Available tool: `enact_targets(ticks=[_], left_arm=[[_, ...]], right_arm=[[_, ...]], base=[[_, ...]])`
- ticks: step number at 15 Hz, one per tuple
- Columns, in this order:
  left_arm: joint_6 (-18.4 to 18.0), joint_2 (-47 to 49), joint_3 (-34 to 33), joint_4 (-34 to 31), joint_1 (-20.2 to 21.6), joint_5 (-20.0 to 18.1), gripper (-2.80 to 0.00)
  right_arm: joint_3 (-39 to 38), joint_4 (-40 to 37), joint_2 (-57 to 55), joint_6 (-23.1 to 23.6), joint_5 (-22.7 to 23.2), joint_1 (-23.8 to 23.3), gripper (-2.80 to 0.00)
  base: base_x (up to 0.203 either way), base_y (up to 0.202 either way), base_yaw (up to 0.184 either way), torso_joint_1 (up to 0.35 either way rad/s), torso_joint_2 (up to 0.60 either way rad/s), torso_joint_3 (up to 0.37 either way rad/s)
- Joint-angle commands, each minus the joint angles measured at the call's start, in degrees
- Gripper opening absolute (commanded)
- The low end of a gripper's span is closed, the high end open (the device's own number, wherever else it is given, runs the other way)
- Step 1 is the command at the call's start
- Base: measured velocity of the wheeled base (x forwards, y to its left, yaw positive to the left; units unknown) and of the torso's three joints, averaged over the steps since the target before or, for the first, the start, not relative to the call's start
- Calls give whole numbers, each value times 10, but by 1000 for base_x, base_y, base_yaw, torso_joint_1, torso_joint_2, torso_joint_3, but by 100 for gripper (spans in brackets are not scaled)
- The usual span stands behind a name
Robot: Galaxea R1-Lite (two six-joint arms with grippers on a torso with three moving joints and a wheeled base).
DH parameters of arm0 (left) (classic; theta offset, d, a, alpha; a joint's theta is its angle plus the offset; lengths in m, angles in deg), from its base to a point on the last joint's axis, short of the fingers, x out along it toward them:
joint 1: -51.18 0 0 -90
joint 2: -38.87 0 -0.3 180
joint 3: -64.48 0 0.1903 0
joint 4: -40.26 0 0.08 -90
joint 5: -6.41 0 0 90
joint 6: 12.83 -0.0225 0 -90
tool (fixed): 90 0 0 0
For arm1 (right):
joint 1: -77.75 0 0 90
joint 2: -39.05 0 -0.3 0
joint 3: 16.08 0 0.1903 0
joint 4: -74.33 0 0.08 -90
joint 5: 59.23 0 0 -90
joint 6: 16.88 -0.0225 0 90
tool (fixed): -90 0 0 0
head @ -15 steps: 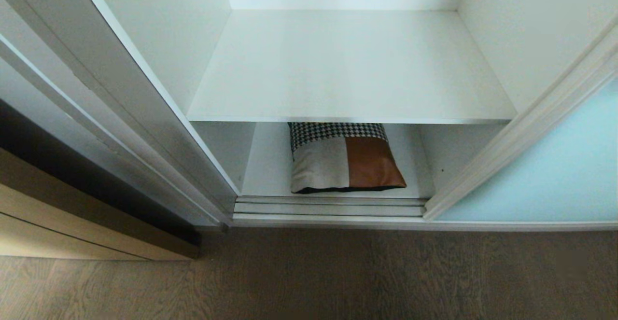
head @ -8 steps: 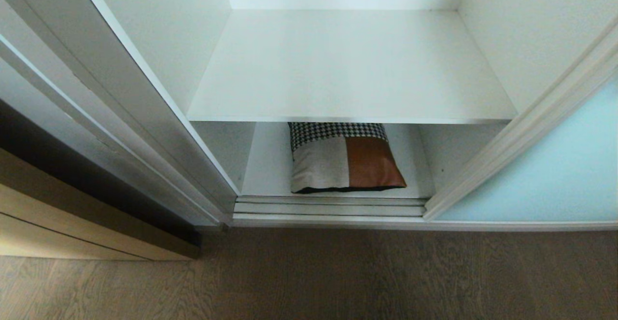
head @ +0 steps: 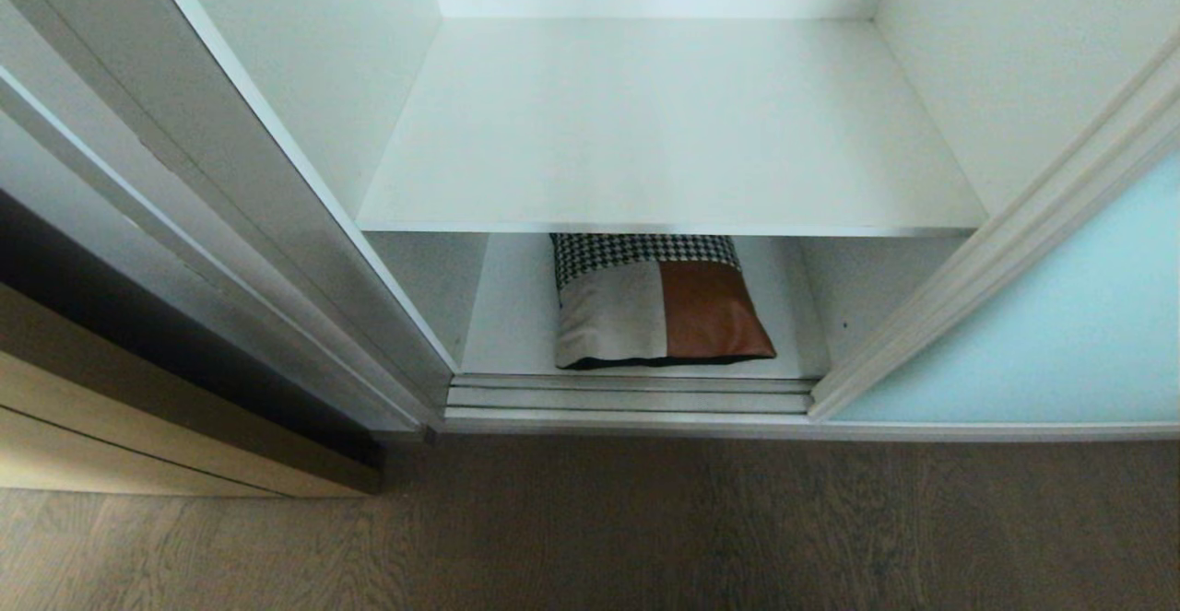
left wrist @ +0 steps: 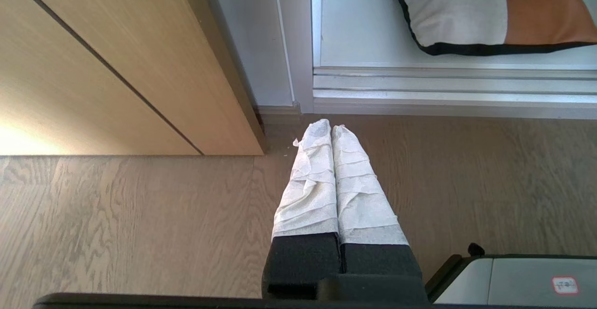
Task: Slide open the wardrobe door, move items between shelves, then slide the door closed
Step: Close the door
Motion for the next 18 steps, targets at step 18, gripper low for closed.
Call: enact_targets(ticks=[18], left_arm=[[0, 1, -1, 0, 0, 0, -280]], right_arm=[[7, 35, -49, 1, -54, 103, -280]], base=[[0, 0, 0, 0, 0, 0]])
